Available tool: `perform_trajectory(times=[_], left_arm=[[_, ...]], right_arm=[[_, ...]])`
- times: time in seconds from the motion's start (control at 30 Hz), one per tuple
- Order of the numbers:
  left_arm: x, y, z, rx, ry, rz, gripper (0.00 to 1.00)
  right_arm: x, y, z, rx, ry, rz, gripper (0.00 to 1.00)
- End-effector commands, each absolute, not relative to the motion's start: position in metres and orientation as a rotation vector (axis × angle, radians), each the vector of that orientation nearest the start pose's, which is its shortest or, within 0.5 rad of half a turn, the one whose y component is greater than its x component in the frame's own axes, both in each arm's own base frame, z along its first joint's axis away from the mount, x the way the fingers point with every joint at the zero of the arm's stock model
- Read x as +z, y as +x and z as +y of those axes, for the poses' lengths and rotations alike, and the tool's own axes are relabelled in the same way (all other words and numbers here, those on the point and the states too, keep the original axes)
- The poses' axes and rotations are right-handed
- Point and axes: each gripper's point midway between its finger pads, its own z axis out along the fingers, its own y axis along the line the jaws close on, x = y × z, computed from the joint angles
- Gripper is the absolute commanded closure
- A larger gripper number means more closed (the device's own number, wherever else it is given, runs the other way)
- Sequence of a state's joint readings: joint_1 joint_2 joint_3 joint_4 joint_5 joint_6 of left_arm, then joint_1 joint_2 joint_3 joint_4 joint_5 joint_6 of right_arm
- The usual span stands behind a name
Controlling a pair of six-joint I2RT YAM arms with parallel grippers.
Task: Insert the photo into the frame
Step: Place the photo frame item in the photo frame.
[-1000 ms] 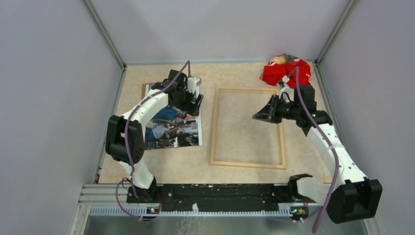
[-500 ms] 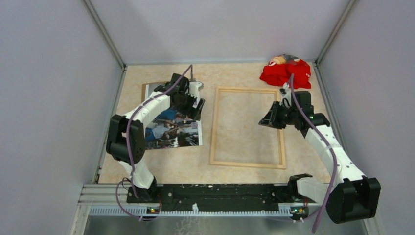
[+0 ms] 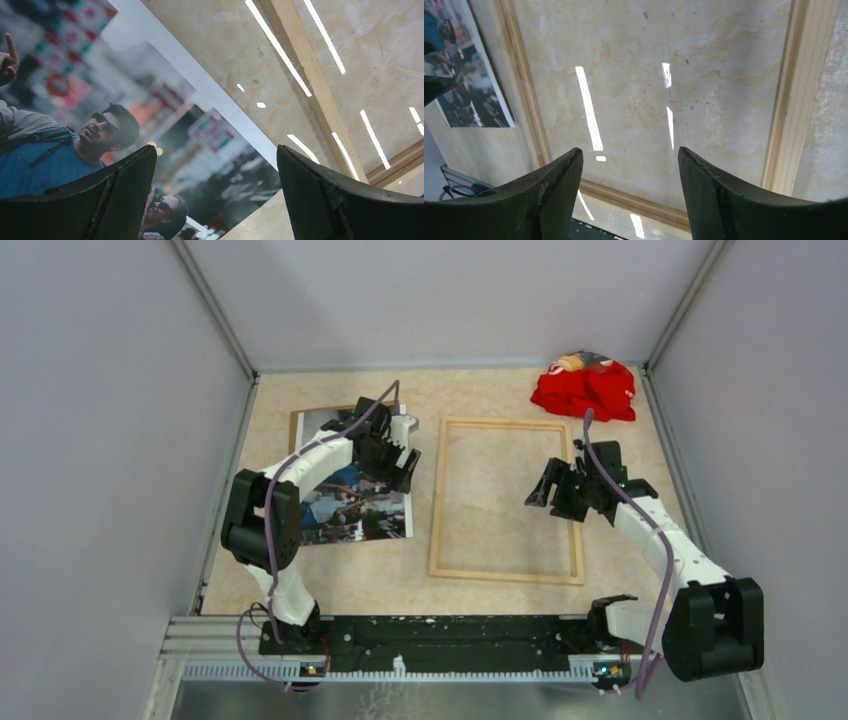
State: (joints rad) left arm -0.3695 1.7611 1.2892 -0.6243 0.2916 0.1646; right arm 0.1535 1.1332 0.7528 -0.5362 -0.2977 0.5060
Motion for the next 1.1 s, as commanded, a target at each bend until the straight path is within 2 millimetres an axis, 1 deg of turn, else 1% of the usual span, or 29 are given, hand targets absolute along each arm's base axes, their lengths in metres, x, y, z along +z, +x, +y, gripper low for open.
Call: perform_trajectory(times=[0.0,0.1,0.27,0.37,0.57,0.77,0.93,1.07], left_arm=[[0.067,0.35,-0.18,-0.38,0.84,2.519,0.06],[0.056,0.349,-0.176,-0.302,0.875,2.511,0.07],[0.045,0.345,-0.173,-0.245,0.912,2.505,0.07],[0.041,0.344,-0.174,-0.228,0.926,2.502,0.07],[0.035,0.343,-0.175,-0.217,0.937,2.505,0.08],[0.022,0.339,-0.172,-0.2,0.948,2.527,0.08],[0.009,0.336,-0.168,-0.181,0.963,2.552,0.09],[0.006,0.335,-0.169,-0.19,0.967,2.559,0.09]], right_arm=[[0.092,0.268,0.107,0.612,0.363,2.511,0.27],[0.074,0.264,0.107,0.606,0.372,2.558,0.23],[0.044,0.249,0.113,0.653,0.375,2.633,0.21],[0.035,0.243,0.12,0.72,0.38,2.645,0.2],[0.028,0.238,0.134,0.846,0.375,2.656,0.2],[0.026,0.239,0.147,0.971,0.388,2.637,0.2],[0.03,0.244,0.155,1.05,0.406,2.6,0.2],[0.034,0.245,0.159,1.126,0.431,2.566,0.21]])
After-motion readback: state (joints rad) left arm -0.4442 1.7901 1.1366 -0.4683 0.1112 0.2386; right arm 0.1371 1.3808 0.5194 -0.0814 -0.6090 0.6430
